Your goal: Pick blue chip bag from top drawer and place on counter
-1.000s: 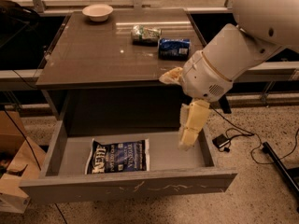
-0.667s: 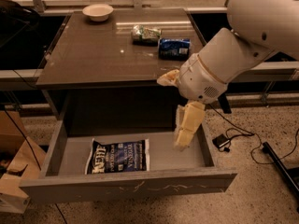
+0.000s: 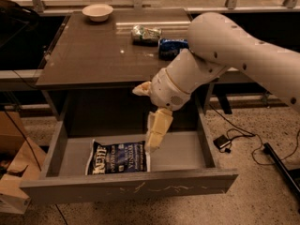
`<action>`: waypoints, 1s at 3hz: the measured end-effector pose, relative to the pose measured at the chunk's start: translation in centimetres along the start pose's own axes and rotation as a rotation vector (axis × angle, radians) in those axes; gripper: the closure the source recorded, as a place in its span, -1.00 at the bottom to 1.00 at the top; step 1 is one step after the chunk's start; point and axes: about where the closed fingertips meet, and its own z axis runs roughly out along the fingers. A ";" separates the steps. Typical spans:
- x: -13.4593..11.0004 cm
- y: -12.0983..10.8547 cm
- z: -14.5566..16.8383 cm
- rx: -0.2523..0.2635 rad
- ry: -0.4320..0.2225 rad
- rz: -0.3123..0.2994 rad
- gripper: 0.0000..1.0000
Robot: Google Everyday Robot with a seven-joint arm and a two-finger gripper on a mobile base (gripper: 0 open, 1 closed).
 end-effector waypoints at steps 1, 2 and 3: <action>-0.1 -1.7 3.9 -0.037 -0.045 -0.006 -1.00; 0.2 -3.1 7.3 -0.067 -0.082 -0.004 -1.00; 0.9 -4.9 11.6 -0.083 -0.133 0.000 -1.00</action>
Offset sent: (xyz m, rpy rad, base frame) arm 0.0406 0.0717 -0.0903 0.1121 0.0957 0.0611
